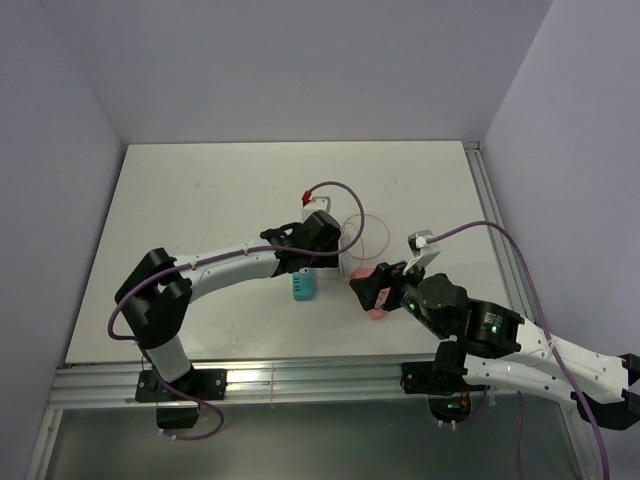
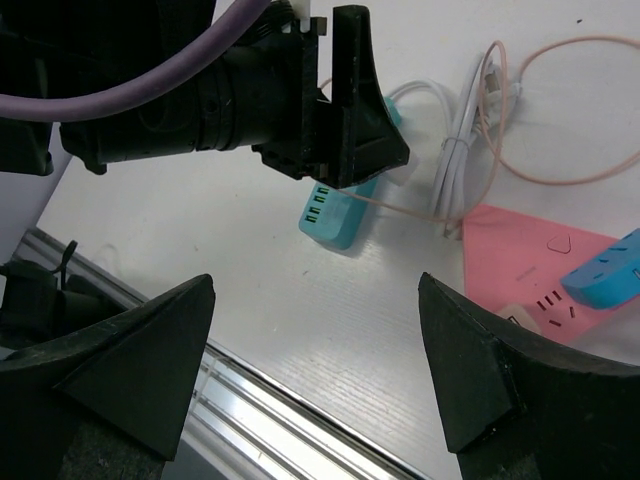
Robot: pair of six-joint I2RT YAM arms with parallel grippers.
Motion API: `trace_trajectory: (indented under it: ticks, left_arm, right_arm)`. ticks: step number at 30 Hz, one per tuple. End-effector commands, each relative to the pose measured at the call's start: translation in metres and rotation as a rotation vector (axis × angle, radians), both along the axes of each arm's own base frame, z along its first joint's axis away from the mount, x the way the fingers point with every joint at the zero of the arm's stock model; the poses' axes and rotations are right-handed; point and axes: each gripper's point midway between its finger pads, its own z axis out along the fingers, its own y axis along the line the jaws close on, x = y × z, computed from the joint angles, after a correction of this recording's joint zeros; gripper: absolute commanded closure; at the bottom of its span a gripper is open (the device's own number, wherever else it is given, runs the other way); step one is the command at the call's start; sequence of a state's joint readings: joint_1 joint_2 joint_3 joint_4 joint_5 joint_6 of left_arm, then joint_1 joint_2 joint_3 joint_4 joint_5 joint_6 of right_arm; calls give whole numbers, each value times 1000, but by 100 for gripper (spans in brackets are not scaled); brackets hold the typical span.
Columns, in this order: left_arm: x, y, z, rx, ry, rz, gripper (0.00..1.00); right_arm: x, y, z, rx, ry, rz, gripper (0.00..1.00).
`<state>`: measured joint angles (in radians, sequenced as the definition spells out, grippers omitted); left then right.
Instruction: Insert the plug
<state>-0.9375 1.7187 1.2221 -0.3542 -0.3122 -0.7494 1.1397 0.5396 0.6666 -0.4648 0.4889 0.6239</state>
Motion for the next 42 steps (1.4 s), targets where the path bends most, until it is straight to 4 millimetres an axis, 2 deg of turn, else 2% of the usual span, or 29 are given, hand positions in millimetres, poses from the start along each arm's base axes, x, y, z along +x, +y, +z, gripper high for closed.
trace_trajectory:
  ticks: [1,7,19,29,35,42]
  left_arm:
    - [13,8,18,6,-101,49,100]
    - [16,35,22,70,-145,127,100]
    - [14,46,29,74,-161,159,100]
    - [2,55,8,101,-71,211,100]
    - [2,57,5,103,-57,243,100]
    - [3,58,-9,124,-25,299,100]
  right_arm:
    - [5,-1,1,4,-10,-27,11]
    - [4,1,0,5,-8,-20,11]
    - [3,6,-5,-1,7,-4,11]
    - [3,6,-5,0,5,-5,11]
    - [3,9,-6,3,8,5,11]
    - [2,8,-7,4,13,3,11]
